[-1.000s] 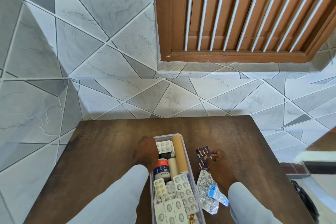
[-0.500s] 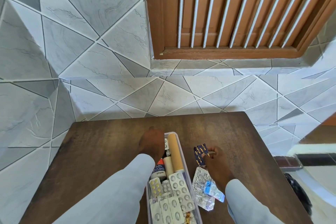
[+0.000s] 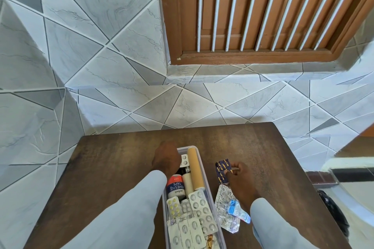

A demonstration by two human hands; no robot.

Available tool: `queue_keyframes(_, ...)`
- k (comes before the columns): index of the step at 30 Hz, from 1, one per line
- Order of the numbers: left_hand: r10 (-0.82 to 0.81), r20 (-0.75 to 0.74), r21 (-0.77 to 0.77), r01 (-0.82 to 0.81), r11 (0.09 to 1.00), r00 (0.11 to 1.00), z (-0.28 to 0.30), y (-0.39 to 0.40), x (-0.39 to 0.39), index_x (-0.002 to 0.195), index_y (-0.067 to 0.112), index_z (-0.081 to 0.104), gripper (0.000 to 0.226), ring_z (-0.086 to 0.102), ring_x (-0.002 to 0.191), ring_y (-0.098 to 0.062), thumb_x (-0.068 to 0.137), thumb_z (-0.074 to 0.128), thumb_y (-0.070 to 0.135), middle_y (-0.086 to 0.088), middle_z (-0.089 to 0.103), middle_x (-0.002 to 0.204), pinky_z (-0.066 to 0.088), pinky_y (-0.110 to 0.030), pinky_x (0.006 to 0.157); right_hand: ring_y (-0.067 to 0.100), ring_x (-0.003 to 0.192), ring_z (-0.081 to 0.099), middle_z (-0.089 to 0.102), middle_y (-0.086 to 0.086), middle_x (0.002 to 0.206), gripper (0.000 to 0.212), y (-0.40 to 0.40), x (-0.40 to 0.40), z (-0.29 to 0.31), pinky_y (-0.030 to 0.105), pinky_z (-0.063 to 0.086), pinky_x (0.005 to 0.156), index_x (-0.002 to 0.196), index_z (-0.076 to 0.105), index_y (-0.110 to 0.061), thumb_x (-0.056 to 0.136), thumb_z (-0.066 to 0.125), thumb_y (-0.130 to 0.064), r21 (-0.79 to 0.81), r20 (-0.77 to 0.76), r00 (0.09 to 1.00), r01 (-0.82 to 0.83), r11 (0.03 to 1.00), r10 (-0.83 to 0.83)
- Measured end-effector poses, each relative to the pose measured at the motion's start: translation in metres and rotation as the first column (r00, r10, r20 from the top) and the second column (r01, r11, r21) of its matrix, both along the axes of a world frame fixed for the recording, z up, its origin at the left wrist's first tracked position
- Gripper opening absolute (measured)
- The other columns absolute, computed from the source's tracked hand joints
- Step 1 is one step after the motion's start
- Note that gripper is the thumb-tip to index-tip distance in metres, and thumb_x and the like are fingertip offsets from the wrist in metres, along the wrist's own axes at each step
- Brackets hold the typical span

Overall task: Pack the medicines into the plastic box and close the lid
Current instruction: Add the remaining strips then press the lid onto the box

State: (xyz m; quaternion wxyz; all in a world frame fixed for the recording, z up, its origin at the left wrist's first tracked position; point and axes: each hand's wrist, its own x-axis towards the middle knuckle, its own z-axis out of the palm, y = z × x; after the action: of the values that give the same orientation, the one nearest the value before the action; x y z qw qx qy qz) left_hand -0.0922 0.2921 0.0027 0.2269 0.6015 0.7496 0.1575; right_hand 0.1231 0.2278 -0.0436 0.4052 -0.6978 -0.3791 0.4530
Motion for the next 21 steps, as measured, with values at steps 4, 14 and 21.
queue_keyframes(4, 0.07, 0.088, -0.021, -0.068, 0.997, 0.994, 0.004, 0.007, 0.003, 0.095, 0.002, 0.071, 0.017, 0.061, 0.08, -0.02, 0.091, 0.059, 0.015, -0.014, 0.07, 0.1, 0.047, -0.027, 0.065, 0.019, 0.08, 0.07, 0.07, 0.004, 0.092, 0.01, 0.0, -0.002, 0.0, 0.035, 0.059, 0.073, 0.1, 0.058, -0.022, 0.092, 0.061, -0.016, -0.006, 0.034, 0.999, -0.012, 1.0, 0.013)
queue_keyframes(14, -0.069, -0.021, -0.009, 0.069, 0.998, 0.997, -0.026, -0.005, -0.017, 0.112, 0.013, 0.061, 0.027, 0.057, 0.11, -0.028, 0.086, 0.058, 0.006, -0.01, 0.061, 0.122, 0.05, -0.037, 0.093, 0.022, 0.083, 0.07, 0.069, 0.004, 0.093, 0.011, 0.001, 0.005, 0.004, 0.036, 0.06, 0.074, 0.096, 0.058, -0.023, 0.092, 0.061, -0.014, -0.004, -0.006, 1.0, 0.001, 1.0, -0.001)
queue_keyframes(21, -0.248, -0.444, -0.034, 0.26, 0.965, 0.861, -0.03, -0.007, -0.024, 0.121, 0.019, 0.061, 0.04, 0.049, 0.115, -0.024, 0.086, 0.067, 0.039, -0.006, 0.052, 0.128, 0.049, -0.035, 0.095, 0.02, 0.08, 0.073, 0.073, 0.004, 0.092, 0.011, 0.002, 0.004, 0.004, 0.044, 0.06, 0.08, 0.1, 0.061, -0.021, 0.091, 0.063, -0.015, -0.03, -0.028, 1.0, -0.012, 0.999, 0.011)
